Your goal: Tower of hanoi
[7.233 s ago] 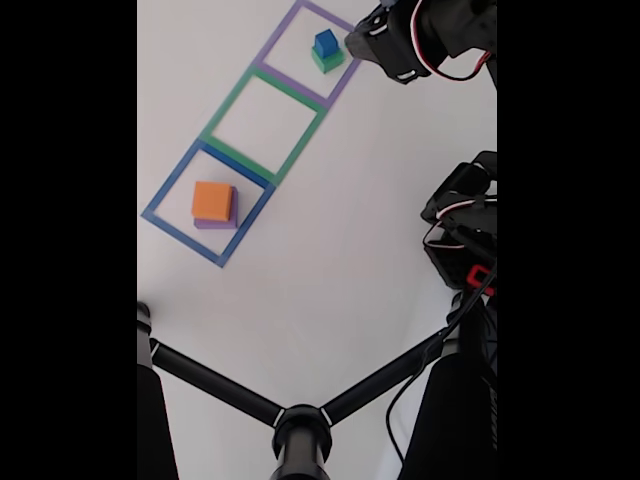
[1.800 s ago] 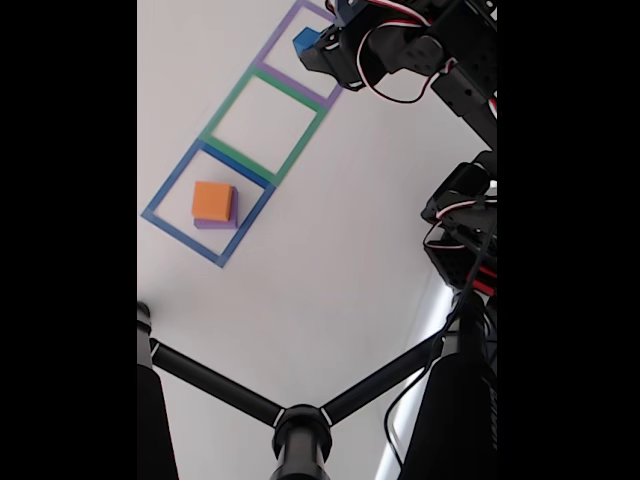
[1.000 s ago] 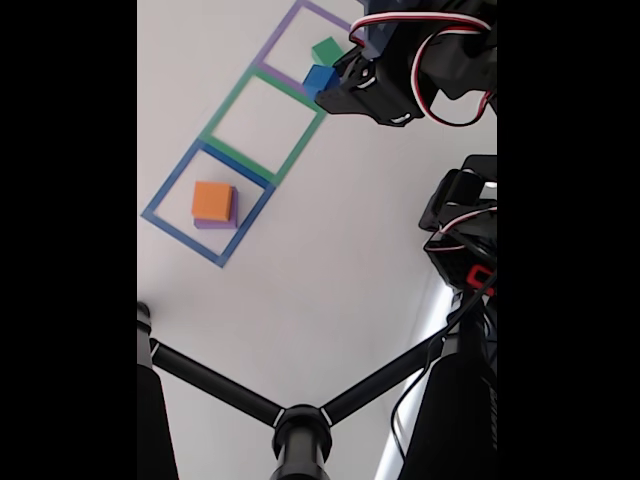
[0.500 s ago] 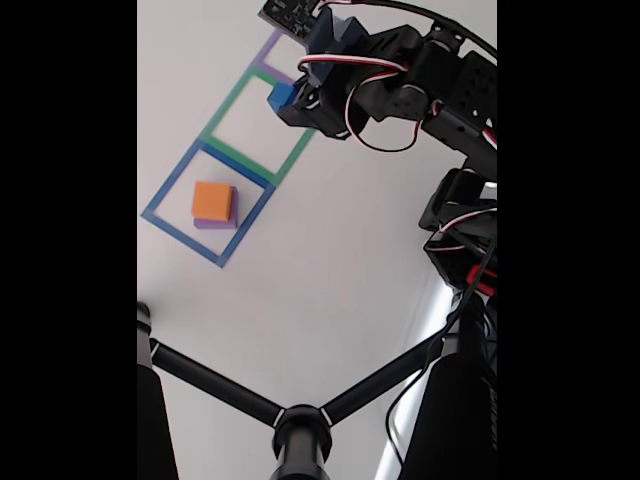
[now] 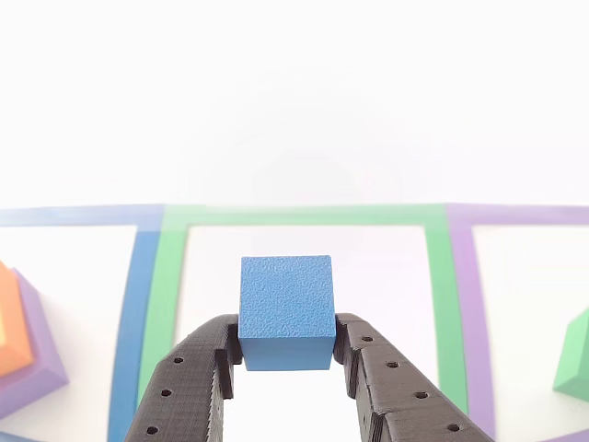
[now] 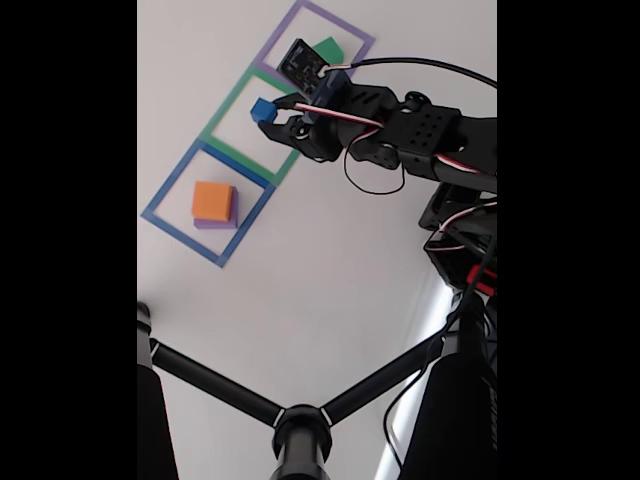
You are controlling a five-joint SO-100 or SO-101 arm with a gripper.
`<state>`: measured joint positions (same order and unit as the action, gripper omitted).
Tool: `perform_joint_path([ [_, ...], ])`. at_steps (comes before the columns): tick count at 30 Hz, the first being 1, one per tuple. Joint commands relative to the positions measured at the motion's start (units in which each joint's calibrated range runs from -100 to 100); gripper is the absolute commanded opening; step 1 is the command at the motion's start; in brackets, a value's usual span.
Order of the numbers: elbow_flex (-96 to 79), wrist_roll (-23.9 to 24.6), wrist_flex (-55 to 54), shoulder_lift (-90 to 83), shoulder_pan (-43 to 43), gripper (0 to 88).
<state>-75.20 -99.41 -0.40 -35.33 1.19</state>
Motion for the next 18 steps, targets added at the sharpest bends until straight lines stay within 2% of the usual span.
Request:
perform_joint_path([
  [1,-3.2,-0.6,-14.4,5.0,-1.3,3.9],
  [12,-10.7,-0.6,-36.4,18.7,-2.3,3.9],
  [18,-9.8,-0.6,-43.2,25.9,-2.3,4.0],
])
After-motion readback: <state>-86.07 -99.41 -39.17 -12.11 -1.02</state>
